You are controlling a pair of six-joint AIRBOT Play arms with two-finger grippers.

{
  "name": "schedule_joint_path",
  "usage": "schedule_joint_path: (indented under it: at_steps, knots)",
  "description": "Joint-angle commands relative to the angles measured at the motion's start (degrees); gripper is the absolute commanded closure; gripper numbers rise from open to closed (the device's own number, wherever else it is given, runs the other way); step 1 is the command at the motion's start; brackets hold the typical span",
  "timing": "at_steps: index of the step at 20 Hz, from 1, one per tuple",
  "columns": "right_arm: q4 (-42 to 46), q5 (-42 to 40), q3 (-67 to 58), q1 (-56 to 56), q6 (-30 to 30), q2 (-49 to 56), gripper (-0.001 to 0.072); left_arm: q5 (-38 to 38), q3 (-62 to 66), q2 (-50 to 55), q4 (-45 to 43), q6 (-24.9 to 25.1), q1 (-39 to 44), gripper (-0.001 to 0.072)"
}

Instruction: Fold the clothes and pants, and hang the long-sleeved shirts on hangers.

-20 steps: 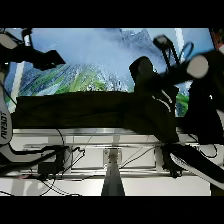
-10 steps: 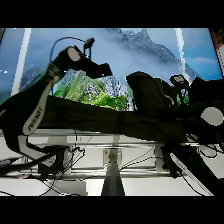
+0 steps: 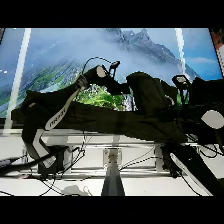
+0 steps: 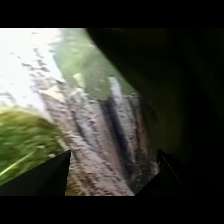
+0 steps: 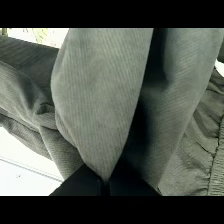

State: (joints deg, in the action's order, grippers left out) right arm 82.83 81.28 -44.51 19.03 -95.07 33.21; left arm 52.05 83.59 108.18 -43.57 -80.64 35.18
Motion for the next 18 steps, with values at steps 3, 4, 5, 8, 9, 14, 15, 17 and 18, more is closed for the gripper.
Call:
schedule_joint_path:
  at_steps: [3, 4, 5, 8, 9, 14, 15, 17, 18]
  knots:
    - [0.0, -0.6, 0.0, 0.1, 0.0, -0.1, 0.0683, -3.9, 0.0, 1.0, 0.8, 2.9, 4.3, 0.0121]
    - [0.0, -1.0, 0.0, 0.1, 0.0, -0.1, 0.0683, -5.1, 0.0, 1.0, 0.8, 2.9, 5.2, 0.0125]
    - [0.0, -1.3, 0.0, 0.1, 0.0, -0.1, 0.0683, -6.2, 0.0, 1.0, 0.8, 2.9, 6.0, 0.0209]
    - [-0.1, -1.4, 0.0, 0.1, 0.0, -0.1, 0.0683, -10.3, 0.0, 1.3, 0.5, 2.9, 8.0, 0.0353]
    - [-0.1, -1.3, 0.0, 0.1, 0.0, -0.1, 0.0683, -11.1, 0.1, 1.5, 0.6, 2.7, 8.4, 0.0364]
    - [-0.1, -1.3, 0.0, 0.1, -0.1, -0.1, 0.0682, -14.0, 0.3, 1.2, 0.1, 4.0, 7.0, 0.069]
    - [-0.1, -1.3, 0.0, 0.1, 0.0, -0.1, 0.0683, -13.4, 1.0, 1.1, -1.0, 4.5, 6.0, 0.0691]
    - [0.0, -1.4, 0.0, 0.1, 0.0, -0.1, 0.0682, -13.2, 2.1, -0.7, -5.9, 4.5, 3.3, 0.0691]
    - [0.0, -1.4, 0.0, 0.1, 0.0, -0.1, 0.0683, -13.2, 2.3, -2.3, -9.0, 4.5, 1.7, 0.0691]
